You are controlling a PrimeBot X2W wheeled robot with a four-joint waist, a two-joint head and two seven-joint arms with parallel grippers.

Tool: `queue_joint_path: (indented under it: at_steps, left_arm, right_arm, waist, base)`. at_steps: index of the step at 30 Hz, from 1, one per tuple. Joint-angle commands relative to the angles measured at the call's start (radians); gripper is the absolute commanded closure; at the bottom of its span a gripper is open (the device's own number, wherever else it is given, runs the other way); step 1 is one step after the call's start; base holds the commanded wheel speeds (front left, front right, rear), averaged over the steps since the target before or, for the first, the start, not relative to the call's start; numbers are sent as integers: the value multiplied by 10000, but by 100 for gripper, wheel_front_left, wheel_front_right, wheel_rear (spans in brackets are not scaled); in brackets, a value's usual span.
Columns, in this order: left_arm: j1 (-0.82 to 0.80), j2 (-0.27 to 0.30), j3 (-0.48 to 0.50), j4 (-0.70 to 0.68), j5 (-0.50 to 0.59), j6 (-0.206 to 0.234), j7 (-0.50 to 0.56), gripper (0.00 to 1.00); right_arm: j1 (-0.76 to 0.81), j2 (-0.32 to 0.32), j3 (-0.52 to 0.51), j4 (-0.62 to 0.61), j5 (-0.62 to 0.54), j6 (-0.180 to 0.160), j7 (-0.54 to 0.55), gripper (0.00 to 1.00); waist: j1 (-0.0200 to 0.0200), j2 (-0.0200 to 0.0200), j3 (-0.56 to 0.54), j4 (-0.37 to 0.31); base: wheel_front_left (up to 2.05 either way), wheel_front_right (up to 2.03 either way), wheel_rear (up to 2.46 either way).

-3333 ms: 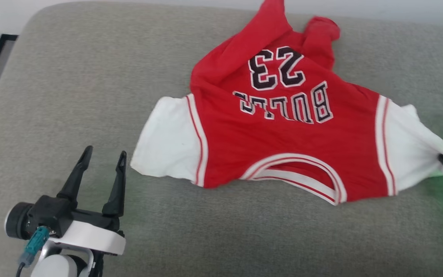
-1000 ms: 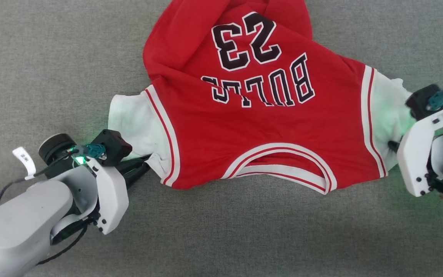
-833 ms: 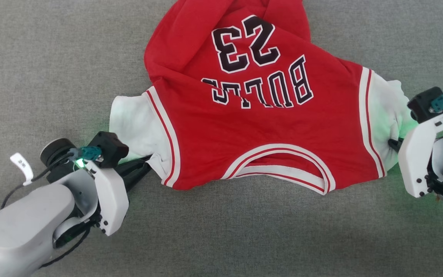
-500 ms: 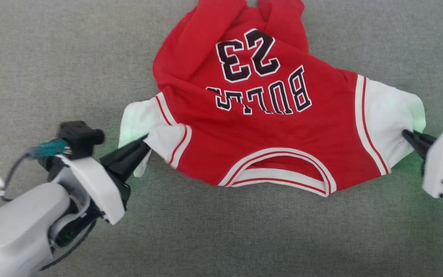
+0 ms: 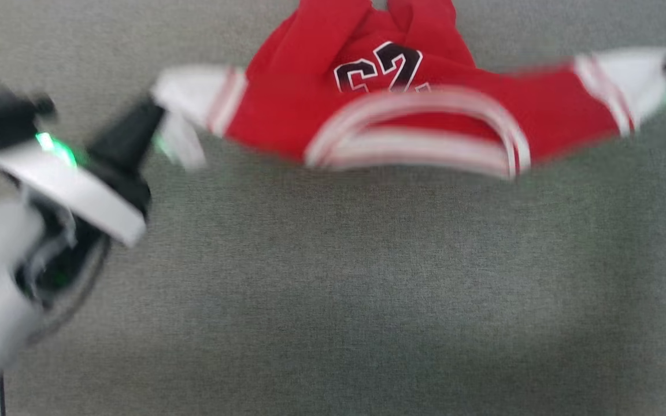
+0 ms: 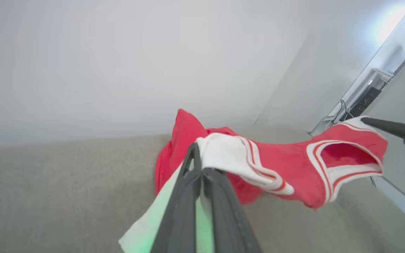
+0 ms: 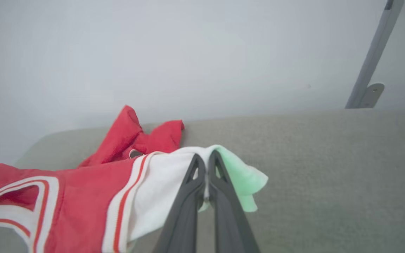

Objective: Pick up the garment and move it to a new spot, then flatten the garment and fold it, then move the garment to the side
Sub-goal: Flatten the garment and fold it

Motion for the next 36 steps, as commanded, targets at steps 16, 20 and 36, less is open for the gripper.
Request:
queue_joint_path:
  at_steps: [16, 20, 36]
  left_arm:
    - [-8320, -2909, 2523, 7470, -703, 413, 107, 100]
    - [-9662, -3206, 3116, 8246, -664, 231, -34, 100]
    - [-5959, -3364, 3262, 5778, -1986, 9, 1414, 100]
  right_arm:
    - [-10629, 2452, -1701, 7683, -2096, -5, -4574, 100]
    - [-12153, 2494, -2058, 9020, -2588, -6, -5941, 100]
    - [-9984, 1651, 664, 10252, -1402, -2, -6210, 100]
  waist:
    - [0, 0, 1703, -352]
    - [0, 0, 1718, -400]
    - [0, 0, 1447, -341]
  base:
    - [0, 0, 0]
    - [0, 0, 0]
    - [0, 0, 0]
